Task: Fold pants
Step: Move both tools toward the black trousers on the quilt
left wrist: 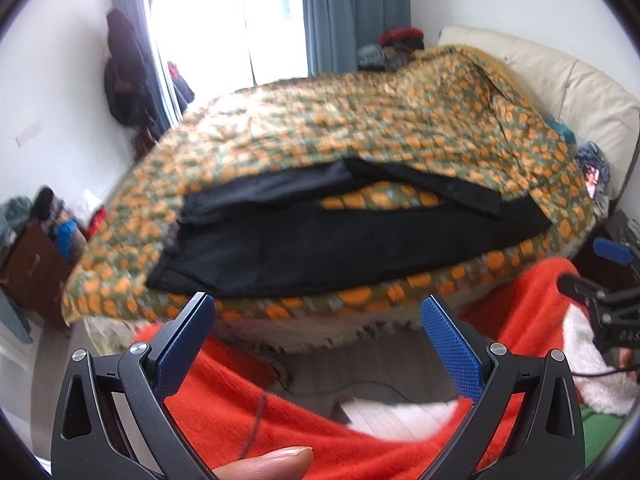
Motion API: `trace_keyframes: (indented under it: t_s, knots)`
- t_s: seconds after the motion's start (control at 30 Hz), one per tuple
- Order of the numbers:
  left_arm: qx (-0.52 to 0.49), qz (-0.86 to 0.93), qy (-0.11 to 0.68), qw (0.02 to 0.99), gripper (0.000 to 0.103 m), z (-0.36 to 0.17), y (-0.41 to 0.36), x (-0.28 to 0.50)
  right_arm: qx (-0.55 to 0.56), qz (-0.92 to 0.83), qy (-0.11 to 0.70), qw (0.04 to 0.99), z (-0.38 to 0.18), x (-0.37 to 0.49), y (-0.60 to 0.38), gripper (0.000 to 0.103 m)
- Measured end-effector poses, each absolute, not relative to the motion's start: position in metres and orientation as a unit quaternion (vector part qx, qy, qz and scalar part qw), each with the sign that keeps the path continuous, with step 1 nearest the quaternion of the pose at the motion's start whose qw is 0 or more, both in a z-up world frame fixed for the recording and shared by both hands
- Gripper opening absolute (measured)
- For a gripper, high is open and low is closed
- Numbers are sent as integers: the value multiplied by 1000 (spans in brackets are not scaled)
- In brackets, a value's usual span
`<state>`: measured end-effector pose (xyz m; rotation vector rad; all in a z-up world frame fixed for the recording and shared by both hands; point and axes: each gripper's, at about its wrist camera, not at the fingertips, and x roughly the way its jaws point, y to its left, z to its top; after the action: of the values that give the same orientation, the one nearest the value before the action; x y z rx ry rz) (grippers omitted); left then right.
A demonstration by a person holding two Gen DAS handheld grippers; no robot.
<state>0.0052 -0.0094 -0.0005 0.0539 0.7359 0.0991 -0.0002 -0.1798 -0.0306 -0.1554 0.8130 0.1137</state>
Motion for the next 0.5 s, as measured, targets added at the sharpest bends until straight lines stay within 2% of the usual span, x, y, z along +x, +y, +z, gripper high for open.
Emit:
trace_keyframes:
  t_s: [0.1, 0.23, 0.37, 0.5]
  knots:
    - [31, 52, 319, 946, 103, 18, -1, 15, -78, 72, 387, 916, -26, 2, -179, 103]
    - [8, 55, 251, 967, 103, 53, 14, 32, -81, 82, 338, 934, -9, 6, -179, 103]
    - [27, 69, 188, 979, 103, 76, 9, 41, -58, 102, 295, 948, 7, 10, -177, 103]
    - [19, 44, 170, 984, 103, 88, 2, 47, -56, 123, 258, 957, 16, 3, -174, 103]
